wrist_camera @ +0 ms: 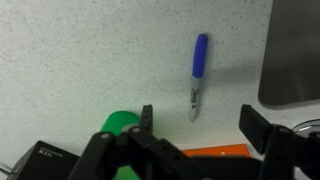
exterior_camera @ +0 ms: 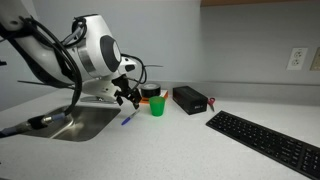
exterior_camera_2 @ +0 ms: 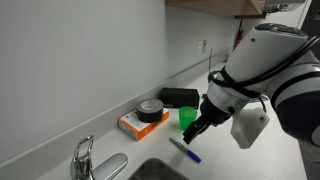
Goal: Take the pen out of the green cup
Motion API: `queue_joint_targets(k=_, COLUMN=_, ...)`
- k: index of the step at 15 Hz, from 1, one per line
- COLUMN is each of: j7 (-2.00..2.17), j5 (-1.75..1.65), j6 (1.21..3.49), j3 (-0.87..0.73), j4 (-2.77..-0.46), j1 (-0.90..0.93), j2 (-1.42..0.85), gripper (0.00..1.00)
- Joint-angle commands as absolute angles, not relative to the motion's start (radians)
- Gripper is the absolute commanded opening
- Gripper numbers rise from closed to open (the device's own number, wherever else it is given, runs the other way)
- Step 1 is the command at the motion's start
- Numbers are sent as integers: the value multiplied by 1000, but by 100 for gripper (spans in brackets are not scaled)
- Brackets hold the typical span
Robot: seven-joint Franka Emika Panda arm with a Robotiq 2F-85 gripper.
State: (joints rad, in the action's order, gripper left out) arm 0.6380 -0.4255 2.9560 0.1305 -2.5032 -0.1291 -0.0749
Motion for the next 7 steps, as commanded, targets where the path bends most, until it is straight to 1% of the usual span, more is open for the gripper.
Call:
queue_joint_targets(k=1, j7=654, j5=-407, j6=2920, j3=136, j4=-2471, j1=-123, j2=-91, gripper=100)
queue_joint_targets(k=3, j7=597, j5=-348, j6=2889, j3=154, j4=-2464, j1=-132, j2=-93, gripper=100)
queue_joint_targets(k=4, j7=632, j5=-405, j6=2935, j3=135, j4=-2489, j1=-129, j2=-84, gripper=100)
queue_joint_targets(k=7, j7=618, j5=-376, j6=2909, j3=145, j4=-2480, j1=-129, j2=-89, gripper=100)
